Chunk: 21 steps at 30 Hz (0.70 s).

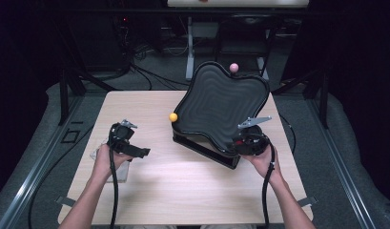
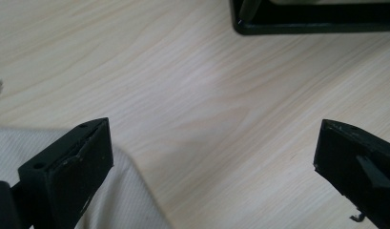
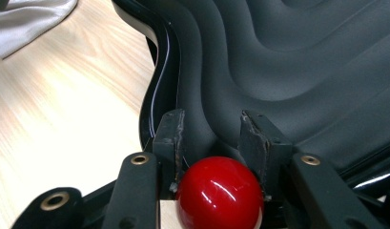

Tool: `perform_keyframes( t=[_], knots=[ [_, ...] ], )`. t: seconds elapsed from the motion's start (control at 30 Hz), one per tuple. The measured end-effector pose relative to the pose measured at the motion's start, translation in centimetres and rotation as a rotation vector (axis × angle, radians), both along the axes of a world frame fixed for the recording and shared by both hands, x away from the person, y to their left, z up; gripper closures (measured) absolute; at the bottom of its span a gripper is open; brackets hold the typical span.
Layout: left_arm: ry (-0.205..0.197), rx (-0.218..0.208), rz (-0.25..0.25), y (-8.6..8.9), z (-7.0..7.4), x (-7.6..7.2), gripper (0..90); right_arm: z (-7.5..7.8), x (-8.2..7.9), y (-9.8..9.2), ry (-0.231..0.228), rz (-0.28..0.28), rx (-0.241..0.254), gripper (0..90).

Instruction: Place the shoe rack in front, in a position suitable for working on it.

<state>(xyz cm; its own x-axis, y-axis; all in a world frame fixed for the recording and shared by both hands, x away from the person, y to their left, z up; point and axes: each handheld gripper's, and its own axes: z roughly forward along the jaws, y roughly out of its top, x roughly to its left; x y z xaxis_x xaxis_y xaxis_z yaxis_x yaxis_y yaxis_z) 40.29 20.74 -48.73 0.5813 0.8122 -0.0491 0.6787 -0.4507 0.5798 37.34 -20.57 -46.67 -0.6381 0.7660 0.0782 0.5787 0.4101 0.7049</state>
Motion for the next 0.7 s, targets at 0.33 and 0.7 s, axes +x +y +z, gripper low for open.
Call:
perform_keyframes(
  t=[0.33, 0.7],
  knots=[
    [-0.022, -0.009, -0.079, -5.2, 1.9, 2.8, 0.0, -0.1, -0.3, 0.1, -0.015, 0.005, -0.003, 60.9],
    [-0.019, -0.014, -0.104, -9.2, 3.3, 6.4, 1.8, -0.1, -0.4, 0.1, -0.017, -0.006, -0.005, 60.9]
  ],
)
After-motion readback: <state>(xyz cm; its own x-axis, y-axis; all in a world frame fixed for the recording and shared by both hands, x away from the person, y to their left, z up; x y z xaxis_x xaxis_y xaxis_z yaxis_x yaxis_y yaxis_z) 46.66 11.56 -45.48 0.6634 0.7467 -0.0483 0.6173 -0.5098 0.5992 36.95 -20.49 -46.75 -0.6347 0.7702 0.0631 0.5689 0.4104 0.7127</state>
